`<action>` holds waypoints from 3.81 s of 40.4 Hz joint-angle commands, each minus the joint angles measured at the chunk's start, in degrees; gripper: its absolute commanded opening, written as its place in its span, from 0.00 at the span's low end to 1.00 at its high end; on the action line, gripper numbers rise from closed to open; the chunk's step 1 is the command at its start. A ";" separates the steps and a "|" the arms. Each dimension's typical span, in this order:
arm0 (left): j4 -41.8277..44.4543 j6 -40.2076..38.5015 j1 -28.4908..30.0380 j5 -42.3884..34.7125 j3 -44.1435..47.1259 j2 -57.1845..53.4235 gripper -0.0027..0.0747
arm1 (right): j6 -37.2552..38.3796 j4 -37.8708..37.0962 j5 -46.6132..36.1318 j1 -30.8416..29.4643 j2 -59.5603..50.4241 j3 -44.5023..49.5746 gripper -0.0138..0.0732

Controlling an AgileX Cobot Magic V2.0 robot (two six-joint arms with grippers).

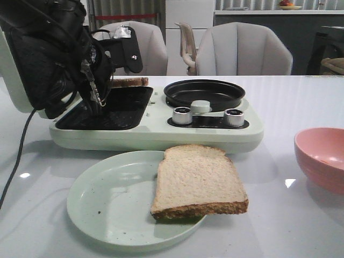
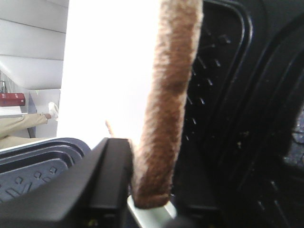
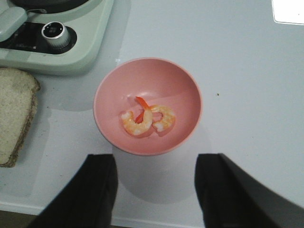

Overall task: Make breakfast with bread and shrimp
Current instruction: 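Lower the held bread onto the sandwich maker plate, open left gripper, then reach the right gripper to the remaining bread slice and grasp it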

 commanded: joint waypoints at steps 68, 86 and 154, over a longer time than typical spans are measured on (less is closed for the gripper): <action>-87.89 29.51 -10.11 28.23 13.74 -58.60 0.62 | -0.03 0.02 -3.86 -0.22 0.37 -1.67 0.72; -88.94 29.51 -10.11 21.81 31.27 -80.87 0.62 | -0.03 5.47 -3.84 -0.22 0.37 -1.67 0.72; -89.07 29.51 -10.11 16.25 33.21 -83.94 0.62 | -38.55 62.98 -2.21 13.66 57.94 -12.58 0.54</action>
